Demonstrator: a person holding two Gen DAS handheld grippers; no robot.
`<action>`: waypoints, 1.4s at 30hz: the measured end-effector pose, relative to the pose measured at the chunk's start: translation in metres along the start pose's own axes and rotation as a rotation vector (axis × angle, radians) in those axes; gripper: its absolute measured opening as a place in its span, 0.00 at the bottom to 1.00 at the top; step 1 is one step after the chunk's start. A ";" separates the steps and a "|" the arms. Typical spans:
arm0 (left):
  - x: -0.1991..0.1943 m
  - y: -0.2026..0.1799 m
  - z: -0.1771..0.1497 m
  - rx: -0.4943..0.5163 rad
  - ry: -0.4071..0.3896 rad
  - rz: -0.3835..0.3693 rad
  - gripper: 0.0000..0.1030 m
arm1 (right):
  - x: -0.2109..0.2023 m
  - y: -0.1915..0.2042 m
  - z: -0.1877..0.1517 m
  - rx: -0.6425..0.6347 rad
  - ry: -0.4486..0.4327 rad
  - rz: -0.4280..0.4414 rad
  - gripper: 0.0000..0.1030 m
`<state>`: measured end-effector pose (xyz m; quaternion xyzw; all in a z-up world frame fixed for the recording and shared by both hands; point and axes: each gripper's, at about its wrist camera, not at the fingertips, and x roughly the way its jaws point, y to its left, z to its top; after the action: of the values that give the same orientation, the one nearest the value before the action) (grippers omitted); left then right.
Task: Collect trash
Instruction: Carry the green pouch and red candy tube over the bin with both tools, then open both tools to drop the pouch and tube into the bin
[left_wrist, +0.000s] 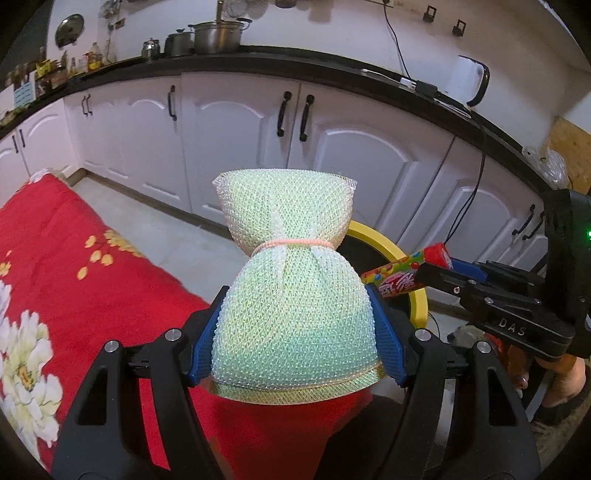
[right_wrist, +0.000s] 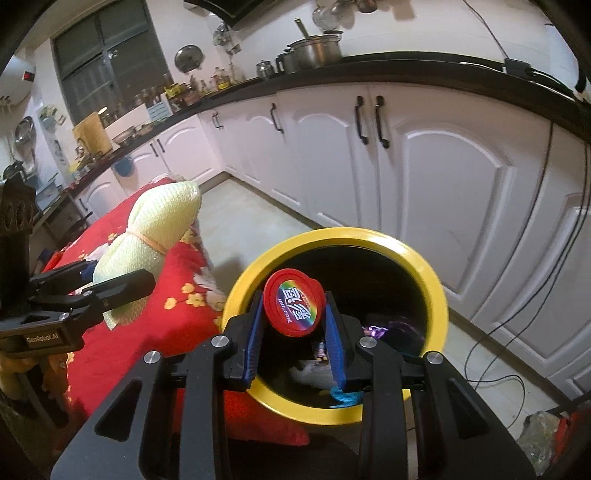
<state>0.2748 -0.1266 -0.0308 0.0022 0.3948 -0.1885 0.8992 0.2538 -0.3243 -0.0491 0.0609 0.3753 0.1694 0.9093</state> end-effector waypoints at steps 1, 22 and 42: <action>0.003 -0.003 0.001 0.003 0.003 -0.004 0.60 | -0.001 -0.004 -0.001 0.006 -0.001 -0.005 0.28; 0.064 -0.034 0.005 0.046 0.096 -0.057 0.61 | -0.003 -0.038 -0.010 0.051 0.011 -0.072 0.28; 0.112 -0.022 0.003 0.022 0.185 -0.043 0.63 | 0.041 -0.048 -0.021 0.078 0.103 -0.086 0.28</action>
<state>0.3388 -0.1854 -0.1051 0.0212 0.4739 -0.2110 0.8547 0.2785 -0.3549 -0.1022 0.0715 0.4300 0.1182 0.8922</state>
